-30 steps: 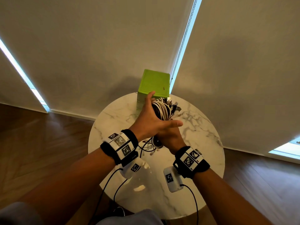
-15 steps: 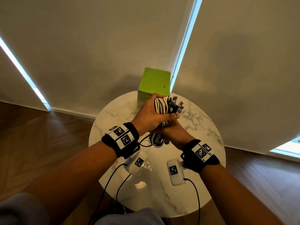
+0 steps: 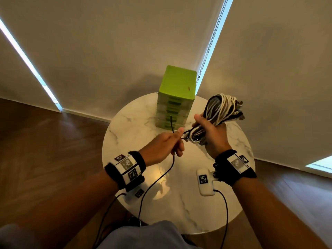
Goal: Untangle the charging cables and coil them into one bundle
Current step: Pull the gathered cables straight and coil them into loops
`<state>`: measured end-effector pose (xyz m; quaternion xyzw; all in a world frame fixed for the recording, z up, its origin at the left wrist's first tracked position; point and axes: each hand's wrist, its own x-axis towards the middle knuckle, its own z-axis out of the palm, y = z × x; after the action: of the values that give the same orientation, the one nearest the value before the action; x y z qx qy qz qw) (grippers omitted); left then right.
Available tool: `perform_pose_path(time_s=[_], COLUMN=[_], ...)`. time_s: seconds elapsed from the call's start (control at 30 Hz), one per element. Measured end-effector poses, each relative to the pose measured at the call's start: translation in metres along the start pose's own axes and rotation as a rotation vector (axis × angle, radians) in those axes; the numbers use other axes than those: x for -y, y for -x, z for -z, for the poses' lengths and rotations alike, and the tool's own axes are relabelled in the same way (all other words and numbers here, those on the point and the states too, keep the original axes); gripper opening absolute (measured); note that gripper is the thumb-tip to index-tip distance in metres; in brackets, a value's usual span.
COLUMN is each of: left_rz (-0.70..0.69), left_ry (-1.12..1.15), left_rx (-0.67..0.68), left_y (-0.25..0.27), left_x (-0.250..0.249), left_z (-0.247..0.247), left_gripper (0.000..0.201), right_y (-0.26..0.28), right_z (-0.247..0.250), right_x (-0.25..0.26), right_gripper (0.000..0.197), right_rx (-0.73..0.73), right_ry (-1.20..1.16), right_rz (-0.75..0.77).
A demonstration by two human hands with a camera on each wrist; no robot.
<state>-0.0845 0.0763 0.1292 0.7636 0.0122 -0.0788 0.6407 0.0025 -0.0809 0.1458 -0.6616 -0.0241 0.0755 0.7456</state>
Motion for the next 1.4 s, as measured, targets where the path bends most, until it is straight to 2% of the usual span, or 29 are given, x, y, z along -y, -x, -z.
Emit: perform_pose_path(time_s=[0.07,0.1,0.17,0.23,0.33,0.4,0.43,0.5,0.57,0.67,0.77,0.9,1.0,1.1,1.2,1.23,1.33,1.4], left_rz=[0.182,0.246,0.298,0.26,0.184,0.178,0.187,0.226,0.259,0.162,0.126,0.132,0.183,0.239,0.302,0.299,0.255,0.178], left_ry=[0.095,0.194,0.482,0.687,0.871,0.997,1.028,1.033,1.028,0.807,0.603,0.478,0.335,0.261,-0.311,-0.422,-0.574,-0.642], left_rx=[0.13,0.142,0.077,-0.05,-0.196,-0.252,-0.3,-0.331,-0.318,-0.341,-0.311,-0.236,-0.196,-0.168,-0.132,-0.138,0.014,0.071], left_y=[-0.001,-0.005,-0.016,-0.026,-0.04,-0.048,-0.051,-0.055,-0.056,-0.053,-0.052,-0.051,-0.054,-0.054,-0.052,-0.049,-0.044,-0.046], left_x=[0.01,0.014,0.015,0.011,0.003,-0.001,-0.005,-0.013,-0.017,-0.022,-0.02,-0.01,-0.01,-0.008,-0.002,-0.002,-0.003,-0.004], left_z=[-0.014,-0.021,-0.028,-0.029,-0.019,-0.008,-0.002,0.005,0.006,0.001,-0.01,-0.022,-0.026,-0.03,-0.025,-0.023,-0.016,-0.012], left_gripper=[0.085,0.094,0.102,0.089,0.056,0.049,0.047,0.027,0.027,0.029,0.03,0.031,0.04,0.037,0.016,0.012,0.026,0.034], right_y=[0.001,0.002,0.005,0.008,0.012,0.015,0.015,0.016,0.013,0.007,0.001,-0.007,-0.006,-0.006,-0.01,-0.012,-0.014,-0.014], right_z=[-0.005,-0.008,-0.014,-0.019,-0.024,-0.026,-0.026,-0.024,-0.021,-0.018,-0.012,0.003,0.006,0.007,0.012,0.014,0.017,0.018], right_x=[0.005,0.007,0.009,0.011,0.013,0.012,0.012,0.01,0.008,0.005,0.007,0.011,0.012,0.01,0.011,0.011,0.014,0.015], right_gripper=[0.009,0.013,0.019,0.022,0.025,0.024,0.024,0.025,0.027,0.029,0.025,0.024,0.028,0.031,0.032,0.032,0.026,0.026], right_rx=[0.045,0.077,0.135,0.159,0.203,0.223,0.232,0.247,0.244,0.212,0.224,0.367,0.494,0.55,0.59,0.61,0.646,0.648], right_ry=[-0.115,-0.154,-0.198,-0.224,-0.266,-0.264,-0.254,-0.234,-0.208,-0.122,-0.003,0.098,0.092,0.083,0.096,0.112,0.164,0.18], right_rz=[0.012,0.02,0.03,0.024,-0.01,-0.024,-0.03,-0.048,-0.076,-0.144,-0.185,-0.257,-0.36,-0.445,-0.508,-0.519,-0.51,-0.491])
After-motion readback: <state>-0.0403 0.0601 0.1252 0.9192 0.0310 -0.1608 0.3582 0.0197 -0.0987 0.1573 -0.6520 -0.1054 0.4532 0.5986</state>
